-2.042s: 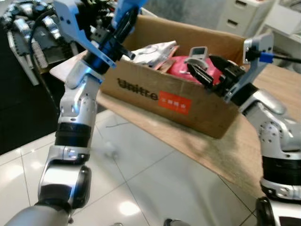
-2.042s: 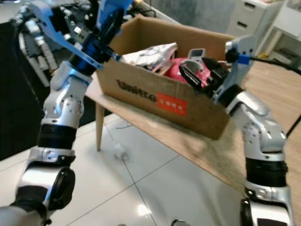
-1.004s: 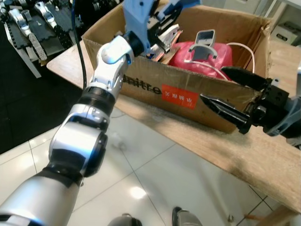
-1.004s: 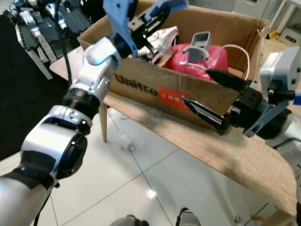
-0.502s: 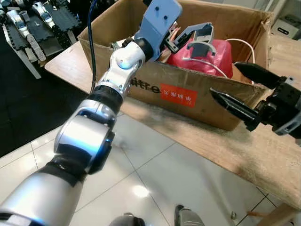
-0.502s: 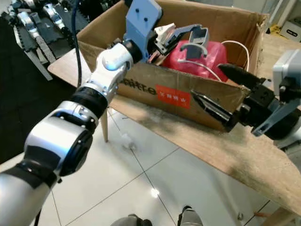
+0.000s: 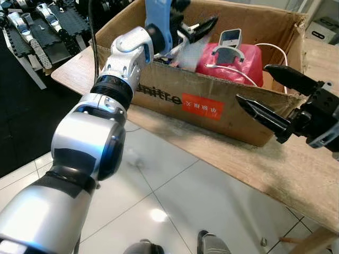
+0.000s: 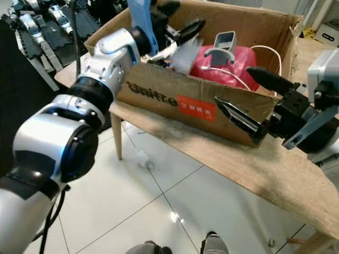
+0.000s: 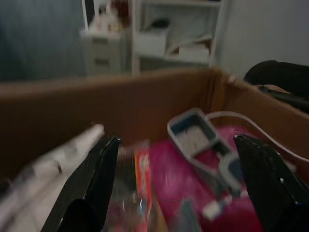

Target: Picking trash to rubbish bin

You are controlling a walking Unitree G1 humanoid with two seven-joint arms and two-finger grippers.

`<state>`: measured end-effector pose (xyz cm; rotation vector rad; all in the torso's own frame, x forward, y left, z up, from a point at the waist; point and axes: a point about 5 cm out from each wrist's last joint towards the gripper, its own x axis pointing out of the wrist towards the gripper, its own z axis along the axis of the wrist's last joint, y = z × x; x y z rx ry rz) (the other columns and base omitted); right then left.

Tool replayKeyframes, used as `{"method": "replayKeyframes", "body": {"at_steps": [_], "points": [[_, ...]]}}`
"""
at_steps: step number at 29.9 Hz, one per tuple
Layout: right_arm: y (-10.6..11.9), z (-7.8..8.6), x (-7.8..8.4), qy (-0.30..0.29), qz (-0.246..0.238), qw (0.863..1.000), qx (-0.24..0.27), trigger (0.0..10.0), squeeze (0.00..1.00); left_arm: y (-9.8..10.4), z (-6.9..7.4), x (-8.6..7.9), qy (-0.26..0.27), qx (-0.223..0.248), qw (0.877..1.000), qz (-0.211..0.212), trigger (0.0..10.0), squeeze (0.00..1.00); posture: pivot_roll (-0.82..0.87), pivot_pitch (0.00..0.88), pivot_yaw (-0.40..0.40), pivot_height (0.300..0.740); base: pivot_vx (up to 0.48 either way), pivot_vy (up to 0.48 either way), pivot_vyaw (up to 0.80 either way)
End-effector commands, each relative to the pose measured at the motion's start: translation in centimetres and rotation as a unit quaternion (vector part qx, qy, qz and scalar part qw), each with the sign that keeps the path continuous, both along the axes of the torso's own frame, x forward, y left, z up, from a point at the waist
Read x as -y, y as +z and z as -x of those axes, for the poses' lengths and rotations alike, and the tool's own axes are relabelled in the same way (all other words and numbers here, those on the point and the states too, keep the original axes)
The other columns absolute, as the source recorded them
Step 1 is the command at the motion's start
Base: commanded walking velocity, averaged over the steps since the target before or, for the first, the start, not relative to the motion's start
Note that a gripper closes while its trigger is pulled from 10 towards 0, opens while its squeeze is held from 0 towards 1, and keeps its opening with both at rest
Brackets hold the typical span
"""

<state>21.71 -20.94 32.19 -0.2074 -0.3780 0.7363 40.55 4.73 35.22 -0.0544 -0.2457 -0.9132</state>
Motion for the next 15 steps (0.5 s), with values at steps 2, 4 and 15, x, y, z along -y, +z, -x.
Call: {"method": "replayKeyframes", "body": {"at_steps": [2,4,15], "points": [[0.2,0.2,-0.4,0.009,0.007,1.0,0.01,10.0,0.0,-0.4,-0.1,0.0,-0.018,-0.056,0.998,0.021,10.0,0.0,-0.2,0.167,0.106,0.74,0.0,0.0,0.0],[0.2,0.2,-0.5,0.01,0.007,1.0,0.011,10.0,0.0,-0.4,-0.2,-0.1,-0.003,-0.041,0.999,0.002,10.0,0.0,-0.2,0.166,0.107,0.74,0.0,0.0,0.0],[0.2,-0.1,-0.8,0.02,-0.005,1.0,0.017,10.0,0.0,4.2,1.1,-1.6,-0.033,0.103,0.99,0.088,10.0,0.0,-0.19,0.138,0.099,0.74,0.0,0.0,0.0]]}}
